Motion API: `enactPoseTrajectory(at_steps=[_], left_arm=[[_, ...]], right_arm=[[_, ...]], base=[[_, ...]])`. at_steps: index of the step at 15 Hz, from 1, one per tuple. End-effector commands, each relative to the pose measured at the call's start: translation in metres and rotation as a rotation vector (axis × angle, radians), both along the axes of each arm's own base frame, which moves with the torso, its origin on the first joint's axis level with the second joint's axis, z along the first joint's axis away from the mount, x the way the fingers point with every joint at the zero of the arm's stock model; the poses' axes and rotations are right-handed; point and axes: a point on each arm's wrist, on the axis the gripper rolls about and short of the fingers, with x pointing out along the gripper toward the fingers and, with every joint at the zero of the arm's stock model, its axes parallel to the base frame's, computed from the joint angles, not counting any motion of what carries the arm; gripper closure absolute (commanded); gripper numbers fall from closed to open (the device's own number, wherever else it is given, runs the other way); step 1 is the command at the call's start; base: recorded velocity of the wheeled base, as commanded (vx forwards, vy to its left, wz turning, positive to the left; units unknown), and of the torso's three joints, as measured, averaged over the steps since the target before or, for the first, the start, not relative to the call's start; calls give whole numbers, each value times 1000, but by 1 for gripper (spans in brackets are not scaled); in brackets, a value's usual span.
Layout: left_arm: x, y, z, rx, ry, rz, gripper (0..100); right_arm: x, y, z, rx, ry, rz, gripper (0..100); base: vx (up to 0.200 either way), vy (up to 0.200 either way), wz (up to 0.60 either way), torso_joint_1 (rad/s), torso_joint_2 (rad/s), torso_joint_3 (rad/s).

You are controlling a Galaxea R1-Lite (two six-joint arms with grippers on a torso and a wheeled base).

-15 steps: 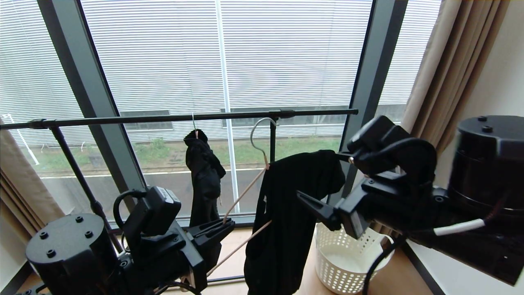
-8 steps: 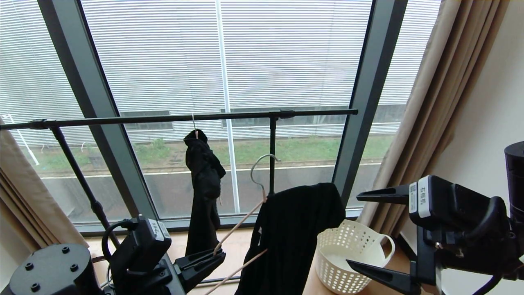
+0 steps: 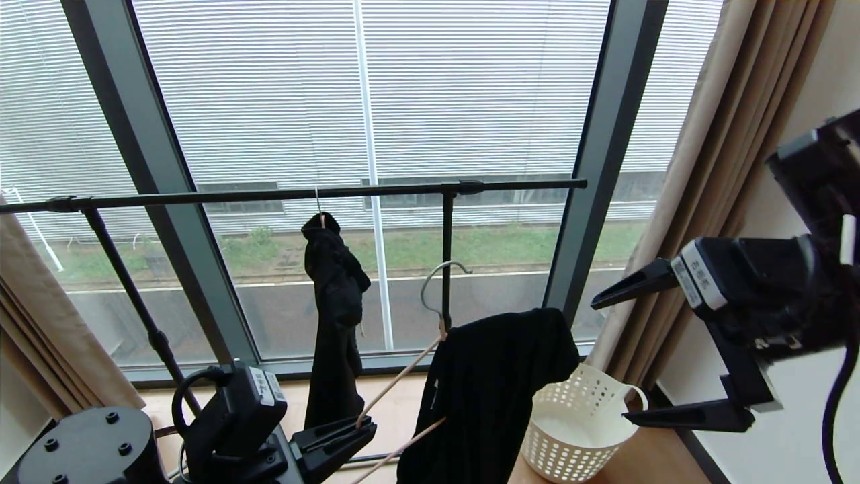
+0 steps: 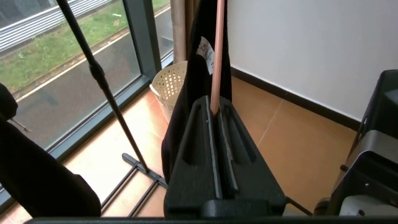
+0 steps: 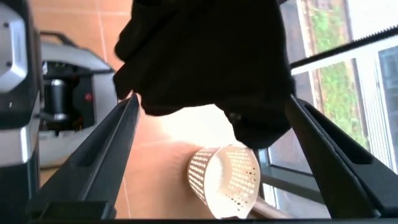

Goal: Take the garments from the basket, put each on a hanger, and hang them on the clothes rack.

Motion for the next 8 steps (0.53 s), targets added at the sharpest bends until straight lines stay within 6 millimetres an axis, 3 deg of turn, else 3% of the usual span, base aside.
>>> enactPoseTrajectory(at_steps=[1,2,6,8], left_arm=[[-1,0,2,-8,-10,-4,100],[-4,-1,4,-15,-18,-16,100],[-5,-2,4,-15,-16,-21,100],[-6,-1,7,-24,-26,-25,100]], right_arm=[[59,28,-9,-77,106,73,0],[73,35,-5,-79,111,77,0],[96,46,-6,-128,203,93,0],[102,57,-18,-157,265,111,0]], base=[[0,0,0,0,0,0],[0,0,0,0,0,0],[0,0,0,0,0,0],[0,0,0,0,0,0]])
